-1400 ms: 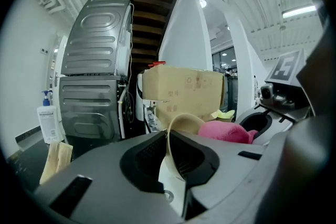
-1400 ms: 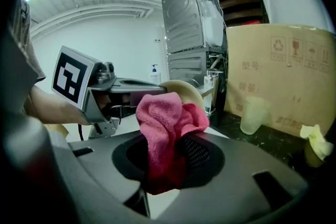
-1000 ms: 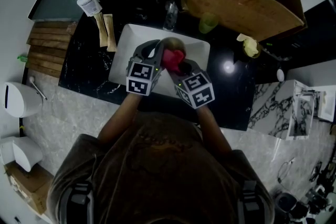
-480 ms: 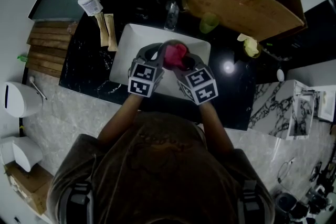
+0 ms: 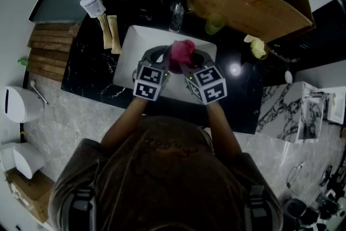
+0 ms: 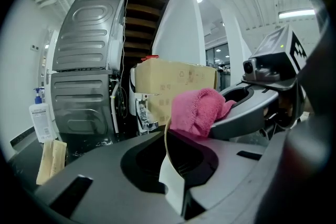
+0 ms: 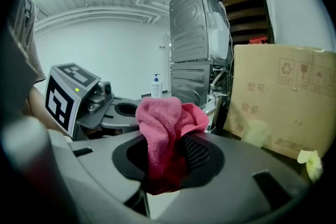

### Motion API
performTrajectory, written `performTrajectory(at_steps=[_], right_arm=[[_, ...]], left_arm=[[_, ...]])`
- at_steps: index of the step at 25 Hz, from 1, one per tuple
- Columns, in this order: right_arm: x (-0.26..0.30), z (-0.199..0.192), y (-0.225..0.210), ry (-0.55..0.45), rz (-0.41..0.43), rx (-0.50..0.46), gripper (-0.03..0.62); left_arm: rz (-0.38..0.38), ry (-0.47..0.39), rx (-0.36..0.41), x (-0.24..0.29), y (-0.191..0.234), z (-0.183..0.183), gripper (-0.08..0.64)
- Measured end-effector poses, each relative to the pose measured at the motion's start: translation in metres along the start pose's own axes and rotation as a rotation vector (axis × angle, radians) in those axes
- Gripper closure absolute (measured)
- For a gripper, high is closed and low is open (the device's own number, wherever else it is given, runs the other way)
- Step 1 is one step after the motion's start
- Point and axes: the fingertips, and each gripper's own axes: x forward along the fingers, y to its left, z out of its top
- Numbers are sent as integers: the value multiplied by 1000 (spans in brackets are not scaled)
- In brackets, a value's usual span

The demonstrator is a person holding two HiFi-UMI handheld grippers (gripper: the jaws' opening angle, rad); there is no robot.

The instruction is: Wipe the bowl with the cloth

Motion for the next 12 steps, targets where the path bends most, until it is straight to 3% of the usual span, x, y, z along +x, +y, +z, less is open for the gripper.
performTrajectory(at_steps=[12], right_arm=[[-7, -19, -22, 30, -75, 47, 477]], left_arm=[[13, -10, -14, 2, 6, 3, 532]])
